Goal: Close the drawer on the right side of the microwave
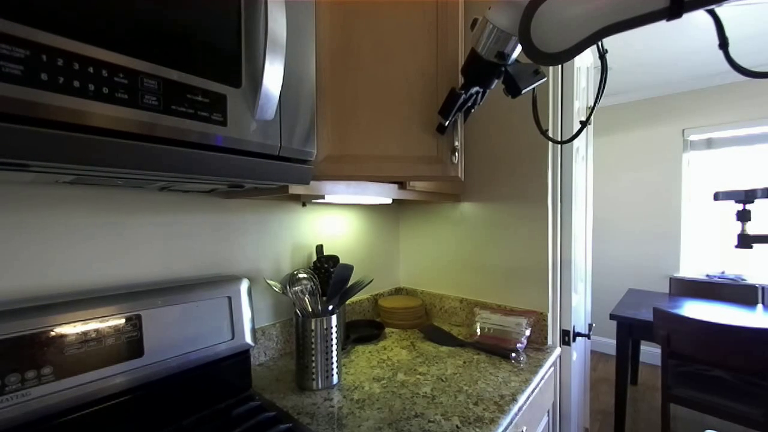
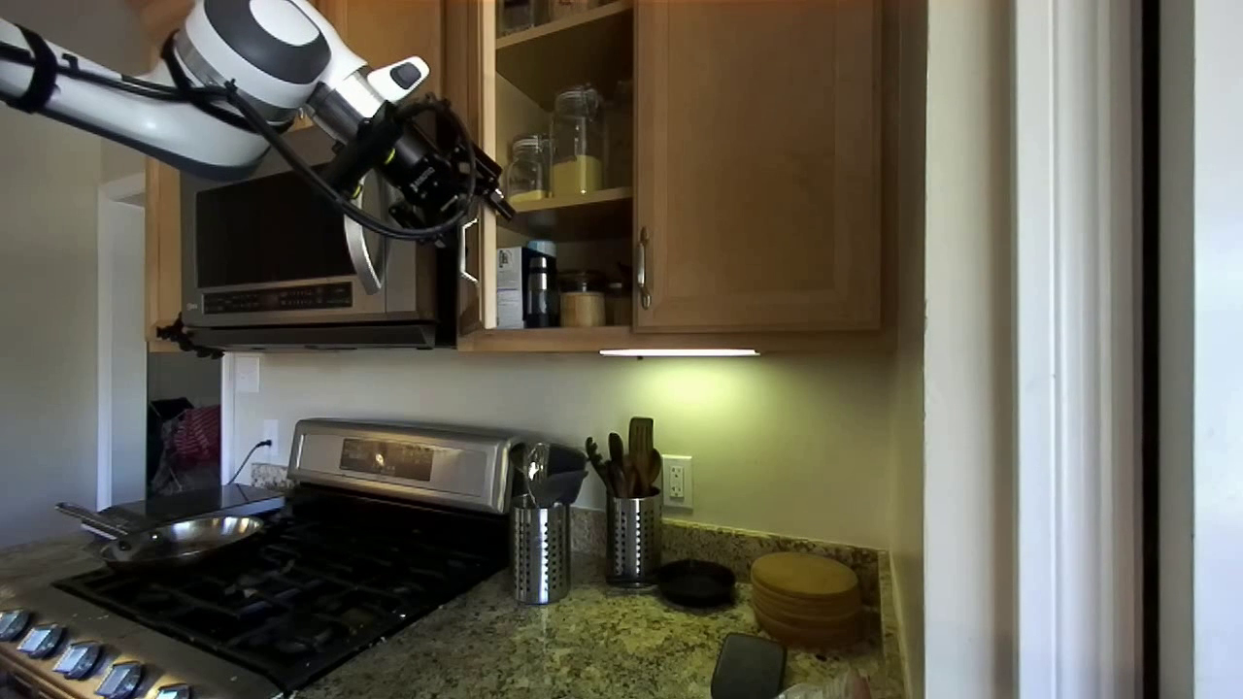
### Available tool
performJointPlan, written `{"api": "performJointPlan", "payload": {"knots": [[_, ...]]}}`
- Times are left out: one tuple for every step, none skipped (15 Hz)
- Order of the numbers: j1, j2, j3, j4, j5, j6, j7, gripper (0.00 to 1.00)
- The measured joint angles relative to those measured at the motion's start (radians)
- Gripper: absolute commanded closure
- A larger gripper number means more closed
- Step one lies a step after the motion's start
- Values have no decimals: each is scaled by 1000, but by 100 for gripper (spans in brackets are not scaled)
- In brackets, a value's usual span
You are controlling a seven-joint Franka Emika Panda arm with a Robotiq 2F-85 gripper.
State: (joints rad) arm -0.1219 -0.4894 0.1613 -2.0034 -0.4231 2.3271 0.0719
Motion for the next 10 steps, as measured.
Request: {"api": "performJointPlan", "payload": {"knots": [[16,-3,-7,10,22,-21,-25,0],[37,-7,-18,21,54,-56,-62,0],[62,-14,-32,34,91,-103,-109,0],[90,-23,-49,48,133,-153,-156,0],[117,-34,-64,60,175,-203,-199,0],[144,-44,-77,71,218,-258,-237,0],[166,-54,-87,81,253,-312,-266,0],[184,-62,-93,89,279,-362,-286,0],[195,-67,-96,96,292,-400,-298,0],[200,-70,-96,100,293,-423,-301,0]]}}
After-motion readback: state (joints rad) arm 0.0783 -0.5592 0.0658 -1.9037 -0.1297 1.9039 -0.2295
